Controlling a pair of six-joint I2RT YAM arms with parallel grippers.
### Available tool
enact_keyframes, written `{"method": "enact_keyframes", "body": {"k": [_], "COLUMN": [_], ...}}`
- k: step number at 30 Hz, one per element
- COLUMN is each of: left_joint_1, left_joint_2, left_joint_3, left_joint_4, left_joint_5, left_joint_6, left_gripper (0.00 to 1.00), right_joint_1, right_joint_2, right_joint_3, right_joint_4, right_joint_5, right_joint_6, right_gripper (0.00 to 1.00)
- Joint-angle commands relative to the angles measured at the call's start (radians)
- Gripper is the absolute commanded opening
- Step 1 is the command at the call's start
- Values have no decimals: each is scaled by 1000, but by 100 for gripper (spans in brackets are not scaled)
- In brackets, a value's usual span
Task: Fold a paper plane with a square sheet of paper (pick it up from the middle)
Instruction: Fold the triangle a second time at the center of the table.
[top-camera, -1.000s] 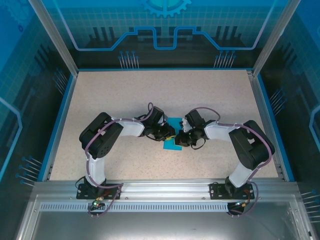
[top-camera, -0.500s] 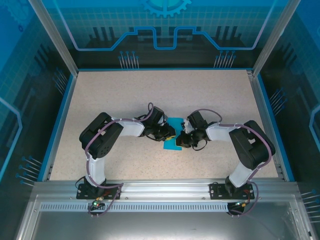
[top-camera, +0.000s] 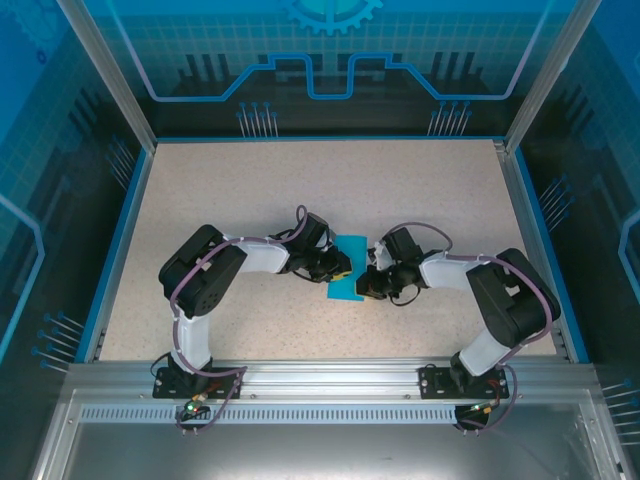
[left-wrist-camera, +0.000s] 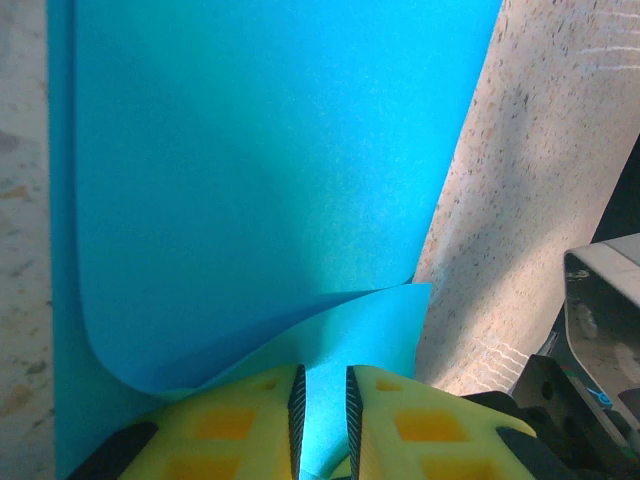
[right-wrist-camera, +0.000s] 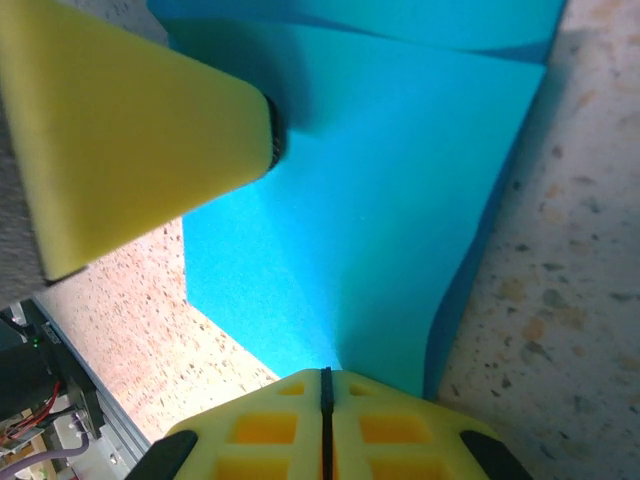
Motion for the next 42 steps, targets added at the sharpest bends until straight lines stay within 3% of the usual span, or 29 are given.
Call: {"method": "enact_keyframes", "body": {"k": [1, 6, 13, 21, 33, 42], "left_joint_1": [-11, -12, -10, -12, -11, -12], "left_joint_2": [34, 33, 33, 38, 41, 41], "left_joint_3": [-15, -15, -18, -10, -11, -10], "left_joint_4": [-41, -42, -38, -37, -35, -36], "left_joint_5": [-22, -20, -21, -17, -18, -17], "left_joint_6": [20, 20, 21, 20, 21, 22], "left_gripper": [22, 21, 21, 21, 21, 21], "right_joint_1": [-17, -25, -31, -62, -74, -62], "right_joint_2": [32, 49, -51, 34, 0, -209], "right_joint_3": [-31, -68, -73, -122, -177, -94], "right_joint_4": [-33, -16, -41, -6, 33, -122], "right_joint_5": [-6, 6, -16, -7, -35, 25], "right_joint_6": [-13, -1, -7, -4, 35, -31], "right_gripper": [8, 8, 9, 8, 8, 8]}}
